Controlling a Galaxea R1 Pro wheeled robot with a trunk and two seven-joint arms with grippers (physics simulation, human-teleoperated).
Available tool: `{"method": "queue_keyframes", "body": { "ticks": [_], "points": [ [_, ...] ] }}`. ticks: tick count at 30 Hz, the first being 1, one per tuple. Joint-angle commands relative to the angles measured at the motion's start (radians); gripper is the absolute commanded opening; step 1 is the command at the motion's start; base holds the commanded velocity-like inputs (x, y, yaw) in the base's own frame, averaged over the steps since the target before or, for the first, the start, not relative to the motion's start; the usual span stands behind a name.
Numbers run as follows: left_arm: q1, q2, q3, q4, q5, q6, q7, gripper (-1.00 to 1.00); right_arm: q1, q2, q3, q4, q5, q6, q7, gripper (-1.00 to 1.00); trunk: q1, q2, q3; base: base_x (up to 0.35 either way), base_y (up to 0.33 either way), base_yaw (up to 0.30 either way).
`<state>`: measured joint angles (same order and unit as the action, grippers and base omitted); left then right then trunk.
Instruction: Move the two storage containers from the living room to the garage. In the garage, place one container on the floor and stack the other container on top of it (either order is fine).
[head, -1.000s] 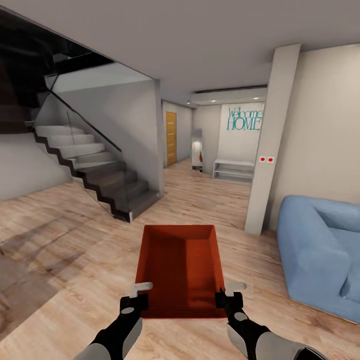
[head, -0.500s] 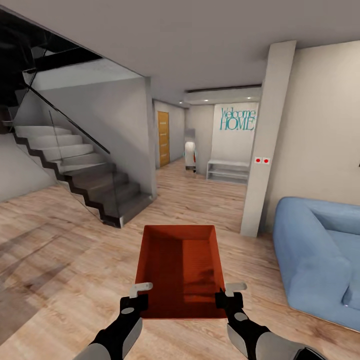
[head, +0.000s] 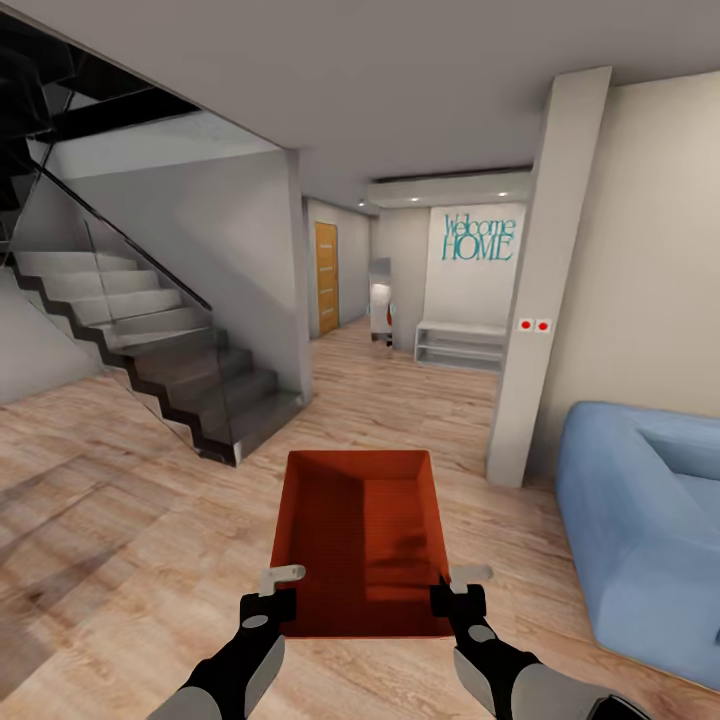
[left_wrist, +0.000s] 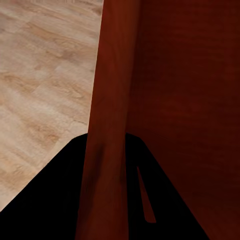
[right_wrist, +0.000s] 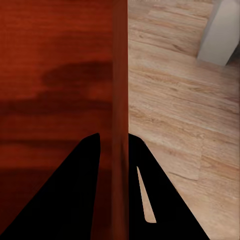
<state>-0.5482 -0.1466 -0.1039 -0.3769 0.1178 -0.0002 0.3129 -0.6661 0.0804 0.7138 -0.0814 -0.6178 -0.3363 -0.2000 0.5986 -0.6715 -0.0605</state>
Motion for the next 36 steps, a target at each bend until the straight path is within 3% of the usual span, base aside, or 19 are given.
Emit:
{"method": "queue_keyframes", "body": {
  "ticks": [1, 36],
  "points": [
    [-0.001, 0.001, 0.001, -0.002, 0.003, 0.0, 0.008, -1.0, -0.001, 0.0, -0.03, 0.003, -0.026, -0.01, -0.004, -1.0, 0.001, -0.001, -0.002, 0.321, 0.0, 0.0],
    [-0.001, 0.001, 0.002, -0.001, 0.003, 0.002, 0.006, -1.0, -0.001, -0.001, -0.03, 0.003, -0.026, -0.01, -0.004, -1.0, 0.001, -0.001, -0.002, 0.321, 0.0, 0.0]
  ]
}}
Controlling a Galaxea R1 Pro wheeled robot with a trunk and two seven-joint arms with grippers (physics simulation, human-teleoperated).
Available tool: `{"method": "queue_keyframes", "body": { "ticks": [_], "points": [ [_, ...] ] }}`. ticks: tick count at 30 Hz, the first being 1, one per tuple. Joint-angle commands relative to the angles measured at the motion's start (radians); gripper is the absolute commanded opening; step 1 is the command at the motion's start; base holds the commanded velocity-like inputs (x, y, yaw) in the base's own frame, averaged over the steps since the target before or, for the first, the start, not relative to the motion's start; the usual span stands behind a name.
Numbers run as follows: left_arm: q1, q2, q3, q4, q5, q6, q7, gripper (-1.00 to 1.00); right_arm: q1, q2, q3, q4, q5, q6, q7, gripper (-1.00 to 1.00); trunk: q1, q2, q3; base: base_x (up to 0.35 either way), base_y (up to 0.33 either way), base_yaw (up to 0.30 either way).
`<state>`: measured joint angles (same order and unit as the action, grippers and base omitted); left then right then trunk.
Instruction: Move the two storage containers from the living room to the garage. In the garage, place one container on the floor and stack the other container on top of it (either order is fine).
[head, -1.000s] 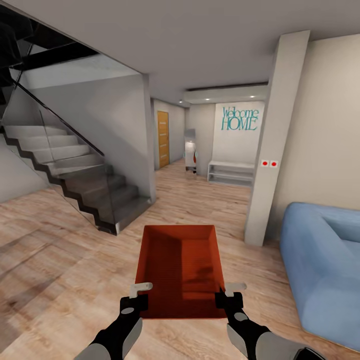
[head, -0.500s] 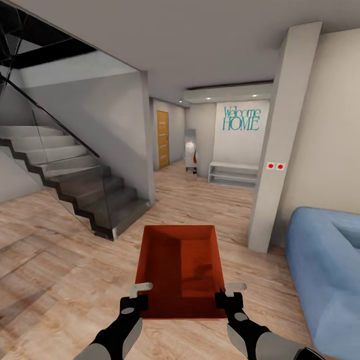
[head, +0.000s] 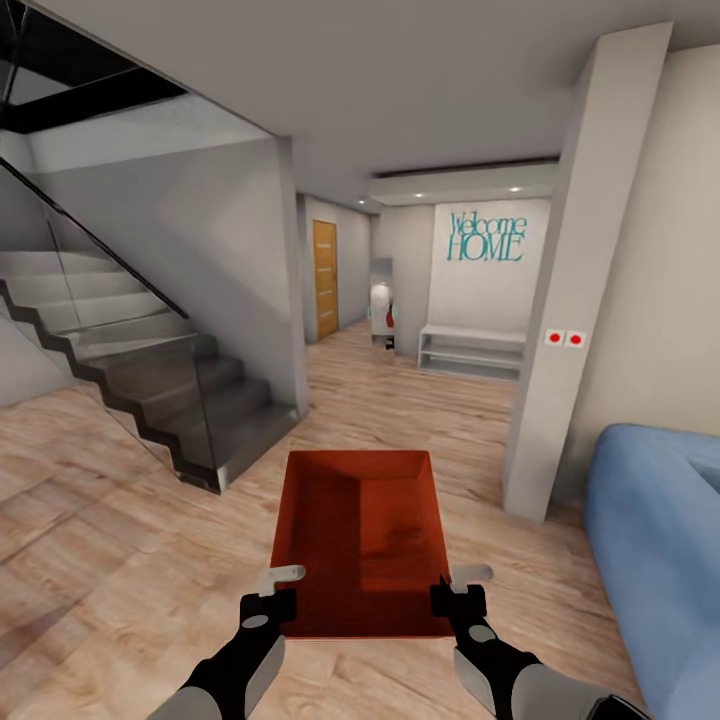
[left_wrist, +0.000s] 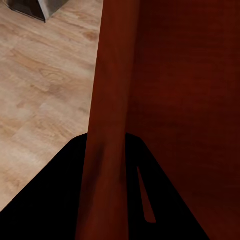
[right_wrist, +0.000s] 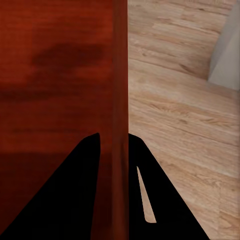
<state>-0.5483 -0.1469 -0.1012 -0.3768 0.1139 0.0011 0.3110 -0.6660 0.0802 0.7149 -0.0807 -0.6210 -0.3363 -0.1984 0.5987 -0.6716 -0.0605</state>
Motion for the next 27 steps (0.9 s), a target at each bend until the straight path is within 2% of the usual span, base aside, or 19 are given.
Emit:
{"method": "queue_keyframes", "body": {
  "ticks": [1, 27],
  "points": [
    [-0.001, 0.001, -0.001, -0.002, 0.007, 0.0, 0.008, -1.0, -0.001, 0.0, -0.031, 0.002, -0.023, -0.01, -0.006, -1.0, 0.001, -0.001, -0.002, 0.321, 0.0, 0.0],
    [-0.001, 0.0, -0.001, -0.003, 0.007, 0.0, 0.009, -1.0, -0.001, -0.002, -0.031, 0.001, -0.022, -0.009, -0.006, -1.0, 0.001, -0.001, -0.002, 0.321, 0.0, 0.0]
  ]
}}
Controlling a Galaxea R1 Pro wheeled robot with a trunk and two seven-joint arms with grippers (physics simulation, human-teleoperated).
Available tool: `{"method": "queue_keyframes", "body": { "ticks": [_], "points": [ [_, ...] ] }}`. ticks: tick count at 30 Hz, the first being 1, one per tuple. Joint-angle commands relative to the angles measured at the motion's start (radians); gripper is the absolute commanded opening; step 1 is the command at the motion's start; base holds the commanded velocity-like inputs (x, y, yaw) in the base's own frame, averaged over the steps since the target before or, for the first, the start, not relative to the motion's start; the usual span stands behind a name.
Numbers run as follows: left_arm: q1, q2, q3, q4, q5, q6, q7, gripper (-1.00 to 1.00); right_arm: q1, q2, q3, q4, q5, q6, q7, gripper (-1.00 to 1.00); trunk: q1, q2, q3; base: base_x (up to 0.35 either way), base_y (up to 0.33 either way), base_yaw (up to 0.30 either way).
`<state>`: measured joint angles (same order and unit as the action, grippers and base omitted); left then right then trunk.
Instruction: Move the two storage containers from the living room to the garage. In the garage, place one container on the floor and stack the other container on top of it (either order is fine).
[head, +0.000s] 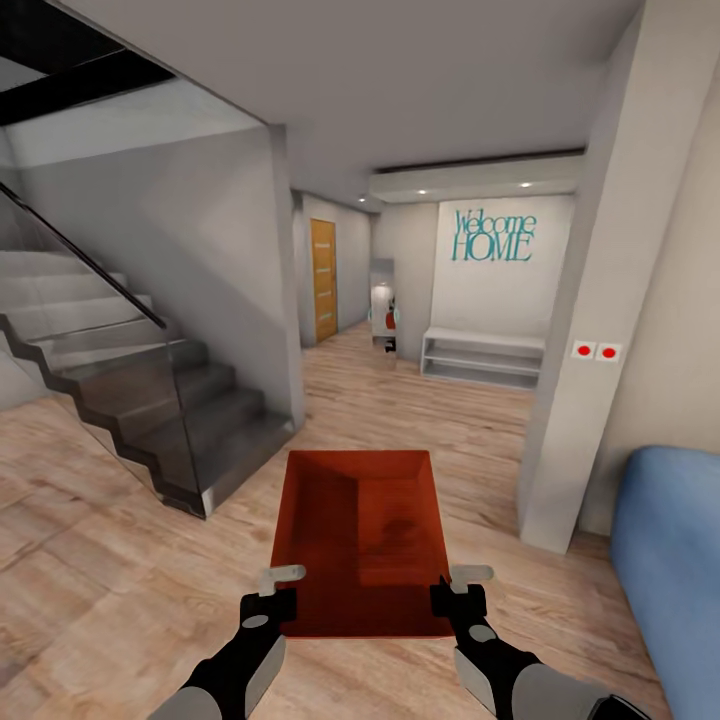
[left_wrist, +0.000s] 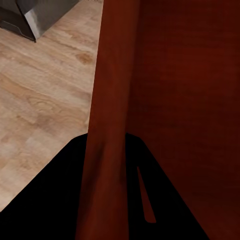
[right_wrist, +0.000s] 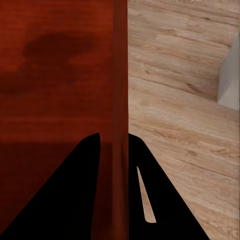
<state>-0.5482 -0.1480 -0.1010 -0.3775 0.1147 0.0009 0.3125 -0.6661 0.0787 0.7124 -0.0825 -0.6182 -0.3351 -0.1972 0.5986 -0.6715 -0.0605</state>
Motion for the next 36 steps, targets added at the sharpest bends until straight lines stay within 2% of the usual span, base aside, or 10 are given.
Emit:
{"method": "queue_keyframes", "body": {
  "ticks": [1, 21, 30, 36],
  "points": [
    [-0.001, 0.001, -0.001, -0.002, 0.007, 0.001, 0.007, -1.0, -0.001, 0.0, -0.028, 0.003, -0.025, -0.01, -0.007, -1.0, 0.001, -0.001, -0.002, 0.321, 0.0, 0.0],
    [-0.001, 0.002, -0.002, -0.003, 0.007, 0.001, 0.007, -1.0, -0.001, 0.0, -0.028, 0.003, -0.022, -0.011, -0.007, -1.0, 0.001, -0.001, -0.002, 0.321, 0.0, -0.001],
    [-0.001, 0.002, -0.002, -0.003, 0.007, 0.001, 0.007, -1.0, -0.001, 0.001, -0.028, 0.003, -0.023, -0.012, -0.007, -1.0, 0.001, -0.001, -0.002, 0.321, 0.0, -0.212],
    [-0.001, 0.002, -0.002, -0.002, 0.007, 0.001, 0.007, -1.0, -0.001, 0.0, -0.028, 0.003, -0.023, -0.012, -0.007, -1.0, 0.001, -0.001, -0.002, 0.321, 0.0, -0.047]
  ]
}}
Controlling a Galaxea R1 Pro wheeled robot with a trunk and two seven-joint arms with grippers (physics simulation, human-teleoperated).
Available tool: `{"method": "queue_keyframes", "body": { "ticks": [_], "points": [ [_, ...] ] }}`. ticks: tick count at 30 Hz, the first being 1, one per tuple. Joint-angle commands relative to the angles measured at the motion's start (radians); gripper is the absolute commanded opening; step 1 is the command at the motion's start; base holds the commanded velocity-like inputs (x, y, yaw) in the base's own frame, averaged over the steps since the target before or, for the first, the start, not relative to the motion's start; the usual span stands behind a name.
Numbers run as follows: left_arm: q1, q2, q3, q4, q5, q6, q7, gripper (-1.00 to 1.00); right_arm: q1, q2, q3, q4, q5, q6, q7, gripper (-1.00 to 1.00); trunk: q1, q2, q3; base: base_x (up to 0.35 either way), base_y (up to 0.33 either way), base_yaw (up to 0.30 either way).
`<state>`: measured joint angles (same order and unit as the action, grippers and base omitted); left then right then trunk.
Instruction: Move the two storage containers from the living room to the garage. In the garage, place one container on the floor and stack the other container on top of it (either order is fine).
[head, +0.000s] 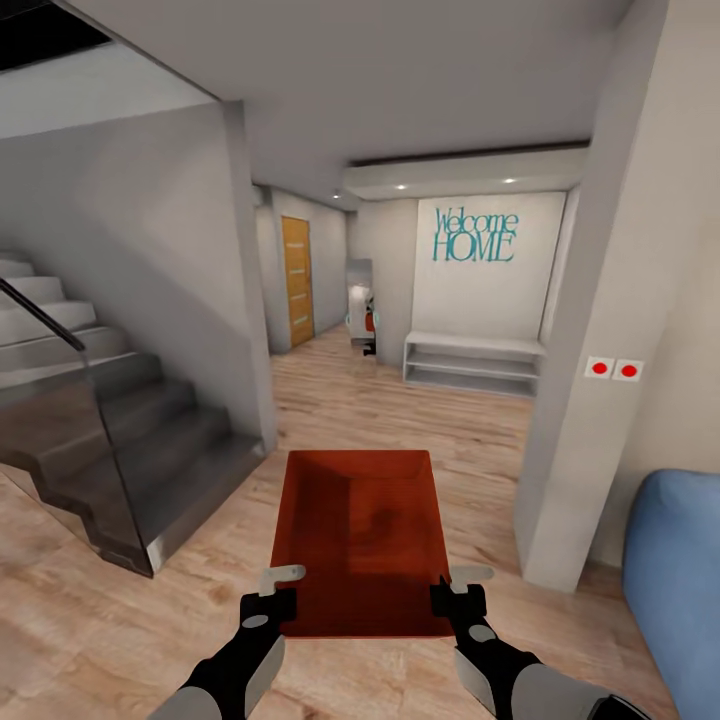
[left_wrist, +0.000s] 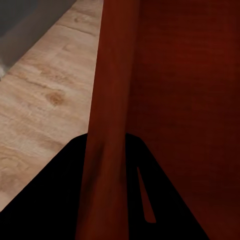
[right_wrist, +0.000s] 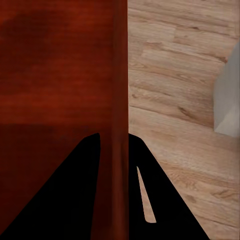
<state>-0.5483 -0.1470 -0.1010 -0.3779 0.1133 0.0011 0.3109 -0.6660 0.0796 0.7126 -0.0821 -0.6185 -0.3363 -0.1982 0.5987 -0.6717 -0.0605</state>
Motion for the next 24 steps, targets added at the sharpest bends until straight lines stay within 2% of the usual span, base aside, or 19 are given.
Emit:
{"method": "queue_keyframes", "body": {
  "ticks": [1, 19, 24],
  "points": [
    [-0.001, 0.001, -0.002, -0.001, 0.008, 0.0, 0.008, -1.0, -0.001, 0.0, -0.028, 0.002, -0.023, -0.01, -0.006, -1.0, 0.001, -0.001, -0.002, 0.321, 0.0, -0.005],
    [-0.001, 0.001, -0.002, -0.002, 0.008, 0.0, 0.008, -1.0, -0.001, 0.001, -0.028, 0.002, -0.022, -0.011, -0.006, -1.0, 0.001, -0.001, -0.002, 0.321, 0.0, -0.001],
    [-0.001, 0.001, -0.002, -0.003, 0.008, 0.0, 0.008, -1.0, -0.001, 0.002, -0.027, 0.002, -0.021, -0.013, -0.008, -1.0, 0.001, -0.001, -0.002, 0.321, 0.0, -0.157]
  ]
}}
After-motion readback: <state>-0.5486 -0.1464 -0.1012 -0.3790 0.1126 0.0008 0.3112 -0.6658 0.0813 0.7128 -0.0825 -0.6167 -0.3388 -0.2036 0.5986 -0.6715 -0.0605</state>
